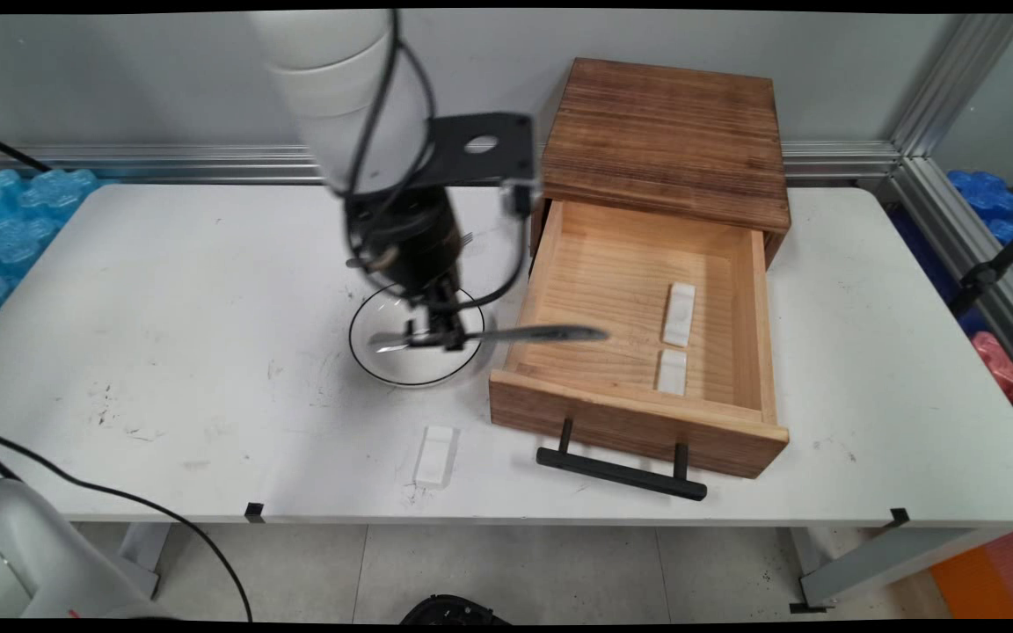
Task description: Place the picked object into the drawer
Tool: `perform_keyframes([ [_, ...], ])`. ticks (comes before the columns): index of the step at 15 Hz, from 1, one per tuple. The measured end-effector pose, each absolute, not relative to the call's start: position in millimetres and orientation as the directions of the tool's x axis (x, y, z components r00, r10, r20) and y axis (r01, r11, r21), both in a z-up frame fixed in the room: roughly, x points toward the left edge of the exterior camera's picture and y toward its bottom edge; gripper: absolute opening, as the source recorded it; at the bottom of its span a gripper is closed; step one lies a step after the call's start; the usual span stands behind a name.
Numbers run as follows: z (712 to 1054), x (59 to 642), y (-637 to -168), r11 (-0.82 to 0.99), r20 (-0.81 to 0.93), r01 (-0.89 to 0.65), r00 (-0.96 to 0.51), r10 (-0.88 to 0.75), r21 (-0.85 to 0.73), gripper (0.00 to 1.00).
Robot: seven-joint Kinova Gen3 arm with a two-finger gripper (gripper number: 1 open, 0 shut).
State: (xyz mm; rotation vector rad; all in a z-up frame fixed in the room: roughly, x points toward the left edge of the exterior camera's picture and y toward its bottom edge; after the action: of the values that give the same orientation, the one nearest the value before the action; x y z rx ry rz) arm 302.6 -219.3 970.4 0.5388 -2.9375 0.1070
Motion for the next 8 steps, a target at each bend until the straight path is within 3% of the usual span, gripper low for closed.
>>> perform_keyframes([
  [8, 963.9, 230.9, -288.2, 0.954, 0.197, -0.286, -0.944, -0.265, -0.089, 0.0],
])
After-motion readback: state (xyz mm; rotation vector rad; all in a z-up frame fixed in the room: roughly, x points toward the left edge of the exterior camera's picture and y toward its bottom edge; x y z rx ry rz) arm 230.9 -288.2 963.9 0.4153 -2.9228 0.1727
